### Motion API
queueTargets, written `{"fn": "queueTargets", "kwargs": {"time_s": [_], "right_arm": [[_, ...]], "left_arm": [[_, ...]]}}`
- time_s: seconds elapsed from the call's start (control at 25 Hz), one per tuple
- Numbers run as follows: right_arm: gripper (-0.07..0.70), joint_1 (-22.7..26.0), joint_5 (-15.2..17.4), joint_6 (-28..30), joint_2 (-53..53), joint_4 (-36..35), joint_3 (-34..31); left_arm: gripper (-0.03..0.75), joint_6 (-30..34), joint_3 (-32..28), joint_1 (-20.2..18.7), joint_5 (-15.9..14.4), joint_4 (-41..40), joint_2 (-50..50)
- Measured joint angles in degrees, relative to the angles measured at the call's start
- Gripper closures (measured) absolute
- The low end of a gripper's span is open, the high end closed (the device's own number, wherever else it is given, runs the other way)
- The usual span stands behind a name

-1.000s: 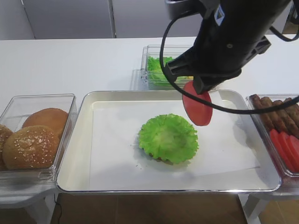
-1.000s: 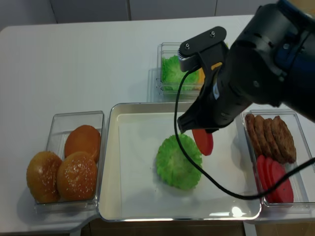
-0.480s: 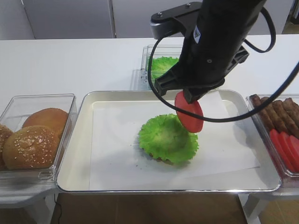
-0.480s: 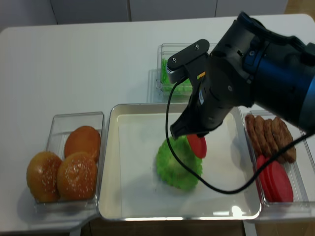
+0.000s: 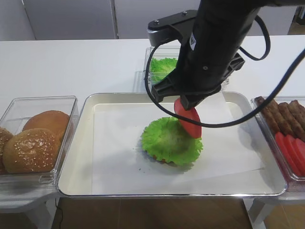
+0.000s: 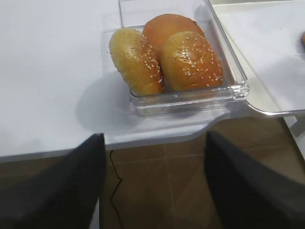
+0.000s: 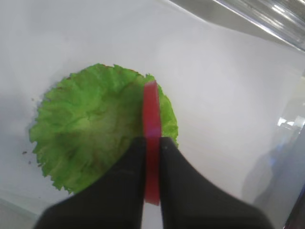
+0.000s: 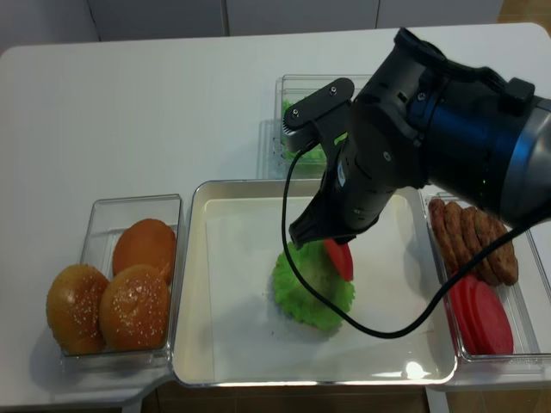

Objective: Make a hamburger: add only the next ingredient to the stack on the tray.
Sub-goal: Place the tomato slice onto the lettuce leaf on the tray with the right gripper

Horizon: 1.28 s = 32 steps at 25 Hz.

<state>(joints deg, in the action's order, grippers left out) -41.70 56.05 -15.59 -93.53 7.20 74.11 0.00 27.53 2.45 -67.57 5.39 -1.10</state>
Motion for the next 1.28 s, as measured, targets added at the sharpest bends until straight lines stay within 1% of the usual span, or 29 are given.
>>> {"fn": "queueTargets", "kwargs": {"time_s": [0.44,0.72,1.0,1.28], "right_arm": [[0.583,0.00,0.00,0.12,0.00,-0.63,0.08],[0.580,0.00,0.51,0.12,0.00,-2.92,0.08],[0.523,0.00,1.42,0.12,0.00,-4.03,0.08],[0.420,0.00,1.44,-1.03,-0.04,-4.89,0.08]], "left_arm": [[0.238,0.00,0.00,0.00,0.00,0.00,0.00],[0.238,0.00,0.00,0.00,0.00,0.00,0.00],[0.238,0.00,0.00,0.00,0.00,0.00,0.00],[0.238,0.00,0.00,0.00,0.00,0.00,0.00]]}}
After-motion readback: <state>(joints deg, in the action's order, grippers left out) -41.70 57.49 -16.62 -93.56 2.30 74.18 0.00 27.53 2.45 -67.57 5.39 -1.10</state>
